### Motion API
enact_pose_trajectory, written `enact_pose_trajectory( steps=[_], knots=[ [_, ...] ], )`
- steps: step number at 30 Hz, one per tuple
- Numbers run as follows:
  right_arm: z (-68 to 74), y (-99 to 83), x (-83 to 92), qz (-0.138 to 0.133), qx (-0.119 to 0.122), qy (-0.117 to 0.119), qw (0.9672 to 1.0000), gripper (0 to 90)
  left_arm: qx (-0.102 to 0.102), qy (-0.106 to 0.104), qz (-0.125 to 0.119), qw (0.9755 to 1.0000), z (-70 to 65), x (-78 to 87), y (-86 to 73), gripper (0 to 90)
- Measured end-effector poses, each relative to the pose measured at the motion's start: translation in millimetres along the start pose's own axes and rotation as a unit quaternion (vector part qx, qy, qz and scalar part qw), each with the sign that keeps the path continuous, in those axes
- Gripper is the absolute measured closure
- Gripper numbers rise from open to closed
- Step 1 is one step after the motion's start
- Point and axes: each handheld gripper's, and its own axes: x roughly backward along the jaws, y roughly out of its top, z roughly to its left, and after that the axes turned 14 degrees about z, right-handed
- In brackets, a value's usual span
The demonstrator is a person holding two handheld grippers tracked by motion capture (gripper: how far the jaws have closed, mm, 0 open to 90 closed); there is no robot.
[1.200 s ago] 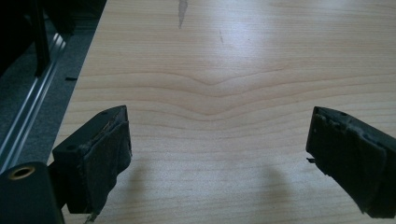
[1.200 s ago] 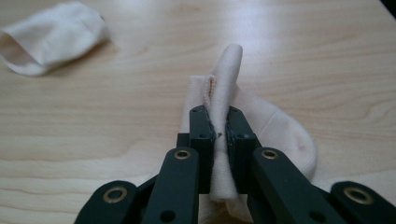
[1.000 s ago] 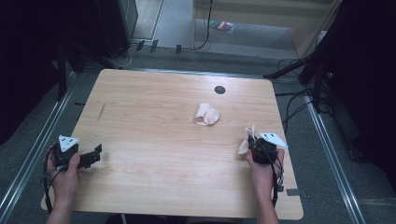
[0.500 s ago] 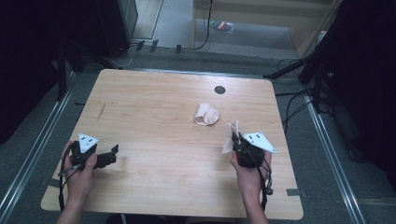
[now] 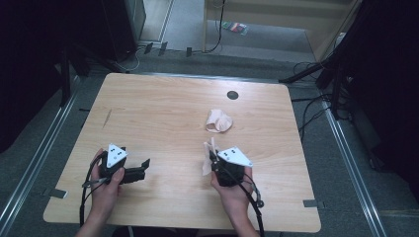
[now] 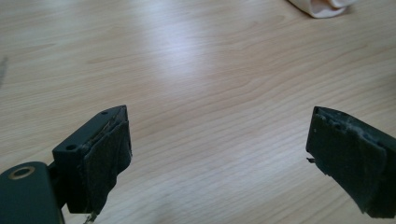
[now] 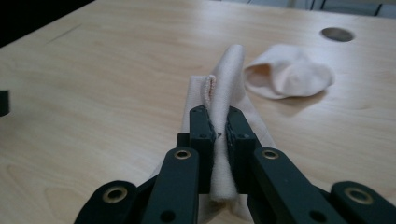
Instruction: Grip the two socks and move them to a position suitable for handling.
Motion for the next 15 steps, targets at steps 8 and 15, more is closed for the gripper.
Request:
enact_pose_trajectory(
  steps=[8,15],
  knots=[
    [37.8,-14.9,-32.4,0.041,0.026,0.027,0.9985,84.3,-0.020,-0.028,-0.003,0.9994,-23.6,-3.4,4.2,7.1],
    [38.8,-14.1,-43.3,0.048,-0.014,0.051,0.9975,43.5,-0.023,-0.042,0.003,0.9989,-29.3,-7.0,2.0,7.0]
  ],
)
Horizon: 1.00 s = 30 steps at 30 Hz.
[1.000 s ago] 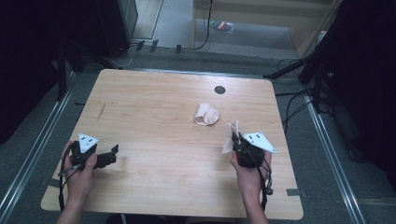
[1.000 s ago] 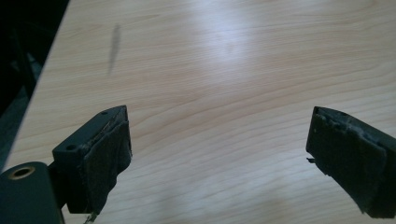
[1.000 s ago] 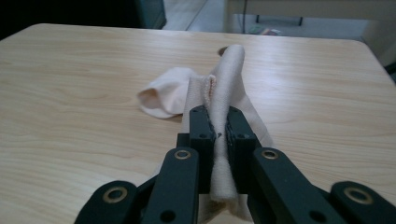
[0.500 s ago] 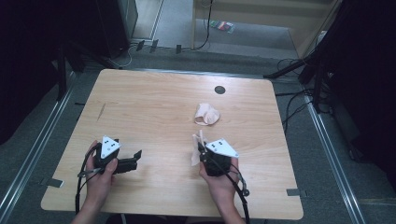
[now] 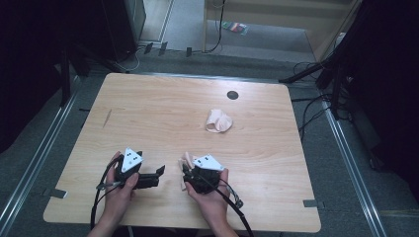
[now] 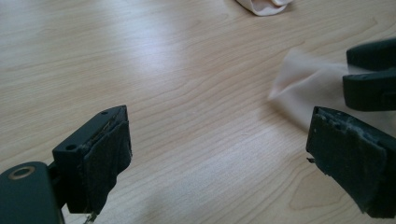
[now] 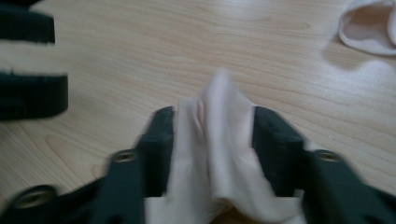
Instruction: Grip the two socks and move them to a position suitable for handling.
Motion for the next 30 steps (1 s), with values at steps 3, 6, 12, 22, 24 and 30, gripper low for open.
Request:
enact_pose_trajectory(
  steps=[3,6,12,22,24,30],
  knots=[
    [-13.3,7.2,22.8,-0.033,-0.003,-0.015,0.9993,53.1,0.010,0.002,-0.005,0.9999,5.4,1.1,-0.2,7.1],
    [-14.5,8.5,32.0,-0.043,0.007,0.000,0.9991,63.6,0.012,0.001,-0.002,0.9999,7.1,0.7,-0.6,7.1],
    [-4.1,0.4,13.2,0.025,0.044,0.042,0.9979,72.8,0.011,0.003,0.002,0.9999,7.0,-0.2,-1.4,7.1],
    [7.7,-11.4,-11.7,0.073,0.085,-0.012,0.9937,76.9,0.015,0.004,0.006,0.9999,9.5,-1.4,-2.4,7.1],
    [11.0,-12.7,-11.7,0.069,0.102,-0.021,0.9922,84.9,0.016,0.005,0.005,0.9999,10.1,-1.3,-2.4,7.1],
    [16.0,-6.7,-2.1,0.053,0.112,-0.010,0.9923,88.9,0.030,0.003,0.000,0.9996,14.3,1.7,-2.9,7.1]
  ],
)
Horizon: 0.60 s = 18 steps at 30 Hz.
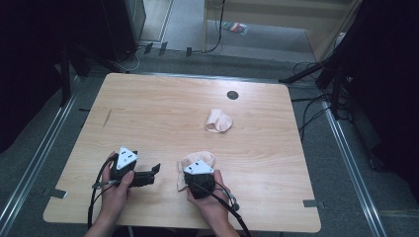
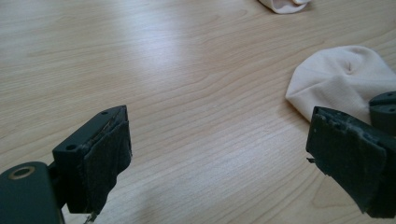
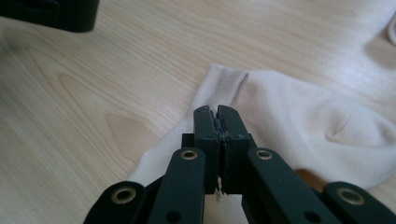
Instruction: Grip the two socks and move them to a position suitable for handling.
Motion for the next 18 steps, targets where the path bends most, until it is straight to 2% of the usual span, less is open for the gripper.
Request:
enact_pose_trajectory(
  steps=[4,5,6,7,8,9,10,11,12,13,14,15,16,17,18],
  knots=[
    [1.9,18.0,19.0,-0.017,-0.004,0.021,0.9996,89.1,0.007,-0.001,-0.005,1.0000,8.0,4.7,0.3,7.1],
    [1.9,18.0,19.0,-0.017,-0.004,0.021,0.9996,89.1,0.013,-0.003,-0.010,0.9999,11.6,6.8,0.8,7.1],
    [4.0,25.4,24.7,-0.025,-0.004,0.029,0.9993,89.1,0.019,-0.006,-0.017,0.9997,14.7,9.4,1.1,7.1],
    [9.9,39.3,33.7,-0.035,-0.001,0.044,0.9984,89.1,0.032,-0.029,-0.051,0.9978,21.4,17.9,0.8,7.1],
    [9.9,39.3,33.7,-0.035,-0.001,0.044,0.9984,89.1,0.032,-0.029,-0.051,0.9978,21.4,17.9,0.8,7.1],
    [16.5,53.9,43.8,-0.052,0.009,0.059,0.9968,89.1,0.036,-0.051,-0.073,0.9954,25.6,23.9,0.3,7.1],
    [19.4,60.8,49.7,-0.064,0.013,0.074,0.9951,89.0,0.051,-0.075,-0.103,0.9905,33.4,34.2,0.4,7.4],
    [19.4,60.8,49.7,-0.064,0.013,0.074,0.9951,89.0,0.051,-0.075,-0.103,0.9905,33.4,34.2,0.4,10.8],
    [22.9,71.6,63.0,-0.085,0.017,0.101,0.9911,88.8,0.074,-0.073,-0.123,0.9870,40.7,40.6,-0.2,17.8],
    [22.9,71.6,63.0,-0.085,0.017,0.101,0.9911,88.8,0.074,-0.073,-0.123,0.9870,40.7,40.6,-0.2,18.5],
    [22.8,74.7,68.9,-0.094,0.015,0.110,0.9894,88.7,0.083,-0.079,-0.127,0.9853,44.0,41.9,-0.7,18.5],
    [17.4,75.4,76.8,-0.101,0.008,0.122,0.9873,88.4,0.089,-0.080,-0.124,0.9851,49.9,42.3,-2.0,17.7],
    [17.4,75.4,76.8,-0.101,0.008,0.122,0.9873,88.4,0.089,-0.080,-0.124,0.9851,49.9,42.3,-2.0,17.7],
    [5.5,67.5,76.9,-0.094,-0.010,0.128,0.9873,88.2,0.093,-0.076,-0.114,0.9863,51.7,39.2,-2.1,17.7],
    [5.5,67.5,76.9,-0.094,-0.010,0.128,0.9873,88.2,0.093,-0.076,-0.114,0.9863,51.7,39.2,-2.1,17.7]
  ],
)
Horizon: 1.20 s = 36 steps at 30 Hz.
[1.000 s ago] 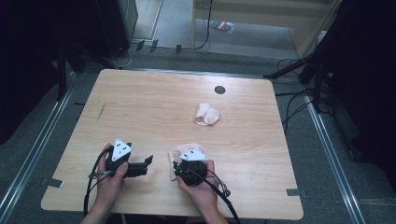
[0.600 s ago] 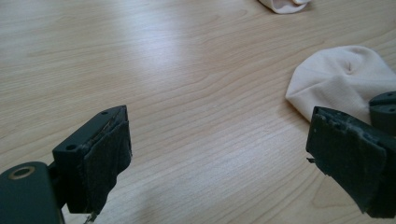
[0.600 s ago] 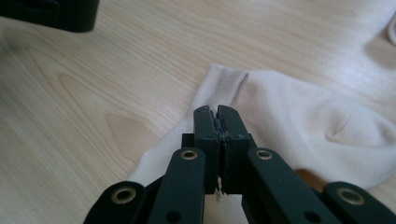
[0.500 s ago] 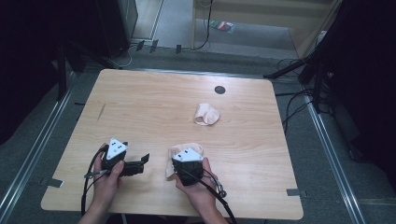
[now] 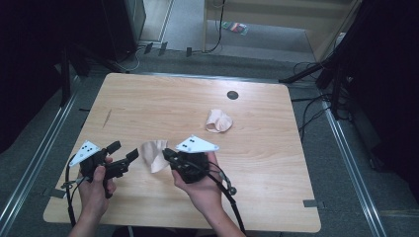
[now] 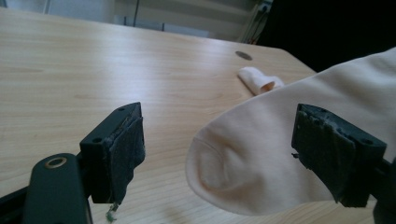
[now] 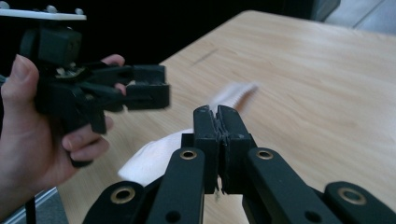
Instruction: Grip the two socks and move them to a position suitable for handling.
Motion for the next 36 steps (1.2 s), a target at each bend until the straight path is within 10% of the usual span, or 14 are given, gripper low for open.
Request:
enact_pose_trajectory(
  steps=[7,12,15,19,23,29,31,36],
  knots=[
    [-83.5,-73.7,-25.9,0.097,-0.085,-0.019,0.9914,86.1,-0.010,0.000,0.091,0.9958,-7.1,-32.4,-8.2,26.6],
    [-116.3,-99.3,-12.1,0.058,-0.106,-0.103,0.9873,63.6,-0.037,0.020,0.118,0.9921,-21.1,-52.6,-11.2,43.3],
    [-113.9,-98.2,-1.9,0.055,-0.123,-0.127,0.9828,63.5,-0.033,0.026,0.120,0.9918,-21.6,-59.1,-7.8,51.6],
    [-105.8,-101.4,-3.1,0.063,-0.121,-0.104,0.9852,62.2,-0.021,0.010,0.122,0.9922,-18.0,-64.0,-3.9,58.4],
    [-92.9,-104.7,-16.3,0.085,-0.102,-0.101,0.9860,61.0,-0.029,-0.014,0.152,0.9878,-20.1,-74.9,-7.4,60.2],
    [-87.0,-106.8,-26.6,0.099,-0.081,-0.131,0.9832,75.5,-0.047,0.013,0.194,0.9798,-28.7,-86.1,-11.6,74.7],
    [-89.5,-106.9,-28.3,0.100,-0.084,-0.121,0.9839,85.5,-0.063,0.015,0.198,0.9780,-31.6,-87.6,-12.6,90.0],
    [-92.4,-104.7,-26.5,0.104,-0.083,-0.128,0.9829,88.7,-0.076,0.011,0.204,0.9760,-32.5,-81.4,-14.9,90.0]
  ],
)
